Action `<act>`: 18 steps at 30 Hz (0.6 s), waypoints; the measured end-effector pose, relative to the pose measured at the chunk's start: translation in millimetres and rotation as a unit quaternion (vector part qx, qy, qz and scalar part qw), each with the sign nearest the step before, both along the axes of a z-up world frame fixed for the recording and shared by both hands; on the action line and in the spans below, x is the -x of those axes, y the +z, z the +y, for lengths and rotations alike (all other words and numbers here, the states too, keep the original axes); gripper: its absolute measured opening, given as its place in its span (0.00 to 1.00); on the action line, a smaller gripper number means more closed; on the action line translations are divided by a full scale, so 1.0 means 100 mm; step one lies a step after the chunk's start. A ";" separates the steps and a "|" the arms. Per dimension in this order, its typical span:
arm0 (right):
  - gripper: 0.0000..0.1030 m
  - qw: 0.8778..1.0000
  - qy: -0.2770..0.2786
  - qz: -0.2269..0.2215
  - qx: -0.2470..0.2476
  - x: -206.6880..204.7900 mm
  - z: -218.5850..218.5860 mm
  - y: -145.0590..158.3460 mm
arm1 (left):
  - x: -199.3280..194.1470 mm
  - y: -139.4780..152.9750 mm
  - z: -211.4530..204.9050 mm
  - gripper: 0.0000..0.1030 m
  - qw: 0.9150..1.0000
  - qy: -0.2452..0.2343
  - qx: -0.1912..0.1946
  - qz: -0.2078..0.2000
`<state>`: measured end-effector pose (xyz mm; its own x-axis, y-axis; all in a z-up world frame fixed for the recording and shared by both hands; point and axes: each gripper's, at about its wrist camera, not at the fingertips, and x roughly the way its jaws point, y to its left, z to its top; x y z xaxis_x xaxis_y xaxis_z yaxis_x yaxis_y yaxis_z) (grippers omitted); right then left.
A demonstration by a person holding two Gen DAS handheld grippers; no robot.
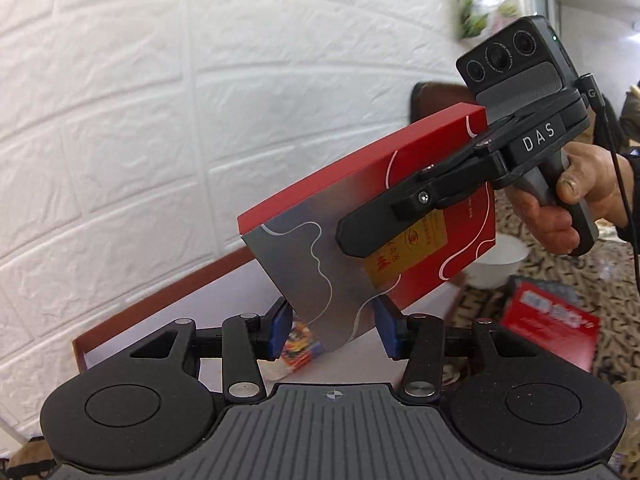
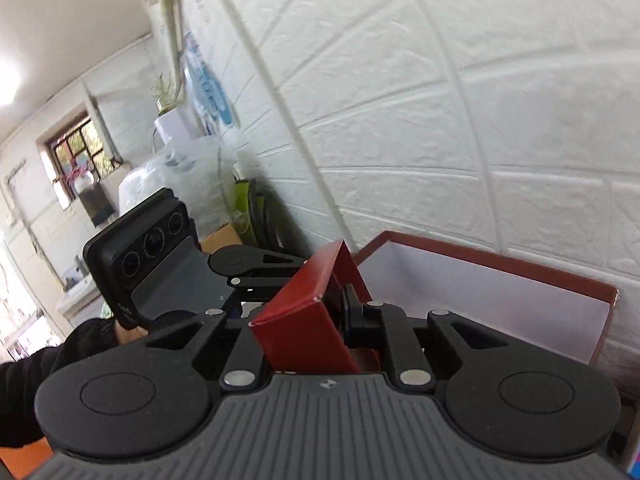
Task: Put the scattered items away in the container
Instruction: 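Carry the gift box with the right gripper over the brown box, then release the gift box into the brown box and withdraw the right tool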
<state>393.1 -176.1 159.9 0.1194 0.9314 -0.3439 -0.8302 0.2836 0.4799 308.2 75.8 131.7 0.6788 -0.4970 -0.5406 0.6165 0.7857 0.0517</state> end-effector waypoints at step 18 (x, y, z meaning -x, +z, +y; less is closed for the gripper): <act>0.80 0.990 -0.134 0.033 0.024 -0.19 -0.27 -0.29 | -0.29 -0.27 -0.10 0.73 0.989 0.078 -0.125 0.030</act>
